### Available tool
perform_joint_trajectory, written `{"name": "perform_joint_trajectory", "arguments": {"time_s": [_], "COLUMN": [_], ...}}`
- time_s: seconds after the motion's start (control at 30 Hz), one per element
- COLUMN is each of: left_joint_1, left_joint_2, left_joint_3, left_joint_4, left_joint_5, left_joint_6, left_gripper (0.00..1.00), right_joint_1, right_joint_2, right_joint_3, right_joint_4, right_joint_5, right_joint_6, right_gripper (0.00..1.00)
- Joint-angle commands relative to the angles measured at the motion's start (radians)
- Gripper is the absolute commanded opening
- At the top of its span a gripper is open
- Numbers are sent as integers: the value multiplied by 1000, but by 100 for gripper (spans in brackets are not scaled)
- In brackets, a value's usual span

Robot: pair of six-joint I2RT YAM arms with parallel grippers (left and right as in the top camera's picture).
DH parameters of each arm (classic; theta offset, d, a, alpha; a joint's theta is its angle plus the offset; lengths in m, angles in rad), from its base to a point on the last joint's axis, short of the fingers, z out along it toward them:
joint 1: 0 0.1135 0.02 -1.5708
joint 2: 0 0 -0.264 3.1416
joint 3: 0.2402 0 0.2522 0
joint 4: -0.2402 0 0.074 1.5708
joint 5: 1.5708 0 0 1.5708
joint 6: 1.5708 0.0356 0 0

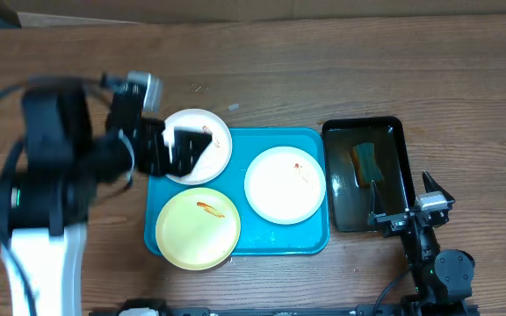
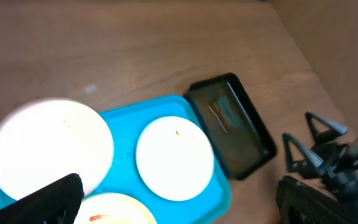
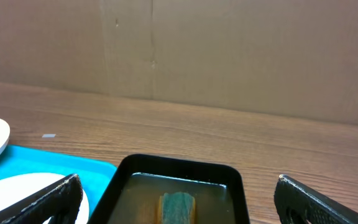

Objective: Clean dirty plates on tray and stack at the side
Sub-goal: 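Move the left gripper over the teal tray between the white plates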

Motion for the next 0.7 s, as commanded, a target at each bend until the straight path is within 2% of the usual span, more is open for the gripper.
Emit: {"name": "perform_joint_trajectory", "arguments": {"time_s": [0.0,0.03,0.07,0.1,0.13,0.17,0.23,0.37,0.47,0.53,0.57,0.63,0.67], "left_joint_1": [-7,-7,-8,-14,-20,-29,-60,-151,-233,-289,-312,-360,-382], "left_joint_2": [128,161,191,237,264,288,337,407,438,450,454,463,468], "left_joint_3": [63,63,63,63,63,62,61,36,-12,-48,-63,-88,-95], "left_joint_4": [-12,-12,-18,-47,-74,-104,-168,-245,-242,-208,-186,-130,-101], "left_joint_5": [101,123,133,136,128,108,19,-169,-227,-241,-253,-298,-325], "left_joint_6": [-164,-214,-234,-235,-221,-211,-208,-211,-225,-231,-237,-259,-270], "left_gripper": [100,100,94,80,75,67,55,40,42,49,54,74,78], "right_joint_1": [-1,-1,-1,-1,-1,-1,-1,-1,-1,-1,-1,-1,-1], "right_joint_2": [-6,-6,-6,-6,-6,-6,-6,-6,-6,-6,-6,-6,-6], "right_joint_3": [-10,-11,-10,-11,-10,-11,-10,-10,-10,-10,-10,-10,-10], "right_joint_4": [8,8,8,8,8,8,8,8,8,8,8,8,8], "right_joint_5": [2,2,2,2,2,2,2,2,2,2,2,2,2], "right_joint_6": [0,0,0,0,0,0,0,0,0,0,0,0,0], "right_gripper": [100,100,100,100,100,100,100,100,100,100,100,100,100]}}
